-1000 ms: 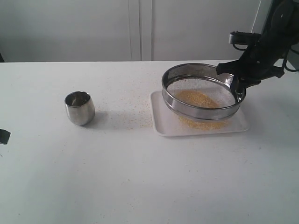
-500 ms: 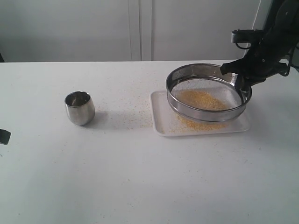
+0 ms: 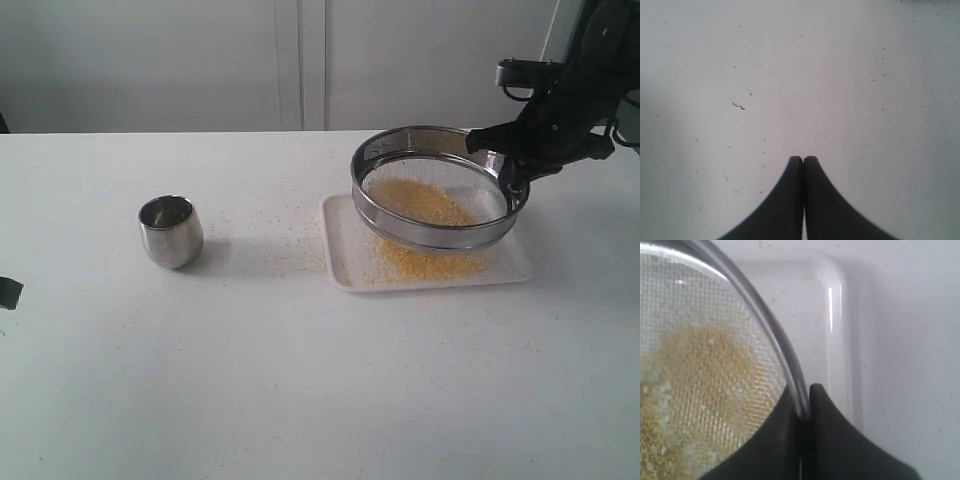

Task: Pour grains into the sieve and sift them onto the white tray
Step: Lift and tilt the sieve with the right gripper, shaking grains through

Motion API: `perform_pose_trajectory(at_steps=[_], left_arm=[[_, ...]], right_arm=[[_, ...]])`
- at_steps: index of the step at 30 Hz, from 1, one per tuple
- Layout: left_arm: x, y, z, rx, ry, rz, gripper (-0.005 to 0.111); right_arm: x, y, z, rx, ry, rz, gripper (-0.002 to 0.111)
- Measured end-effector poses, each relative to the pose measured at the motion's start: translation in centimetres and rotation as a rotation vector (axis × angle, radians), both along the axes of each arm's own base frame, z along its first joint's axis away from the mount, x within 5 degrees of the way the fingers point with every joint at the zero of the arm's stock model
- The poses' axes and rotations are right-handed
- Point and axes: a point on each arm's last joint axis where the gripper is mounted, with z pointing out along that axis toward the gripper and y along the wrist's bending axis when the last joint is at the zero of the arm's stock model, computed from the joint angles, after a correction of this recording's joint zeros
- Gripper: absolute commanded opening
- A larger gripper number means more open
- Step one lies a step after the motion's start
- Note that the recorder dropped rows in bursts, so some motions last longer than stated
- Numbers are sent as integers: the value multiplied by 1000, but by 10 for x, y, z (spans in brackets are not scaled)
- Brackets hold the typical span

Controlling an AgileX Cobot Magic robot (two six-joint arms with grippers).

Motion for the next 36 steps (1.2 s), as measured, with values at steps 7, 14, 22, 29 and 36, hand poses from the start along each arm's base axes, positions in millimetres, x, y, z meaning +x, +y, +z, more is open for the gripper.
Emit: perform_pose_trajectory(at_steps=[7,14,22,29,36], left_arm=[[0,0,0,-2,0,1,0],[0,0,0,0,0,0,0],[0,0,0,0,0,0,0],[0,0,0,0,0,0,0],[0,0,0,0,0,0,0]], right_arm=[[0,-2,-2,-58,3,34,0],[1,1,1,-30,-27,80,0],[-1,-7,2,-51,-6,56,0],[-1,0,3,-30,-20,86,0],[1,-12,-3,-61,-11,98,0]])
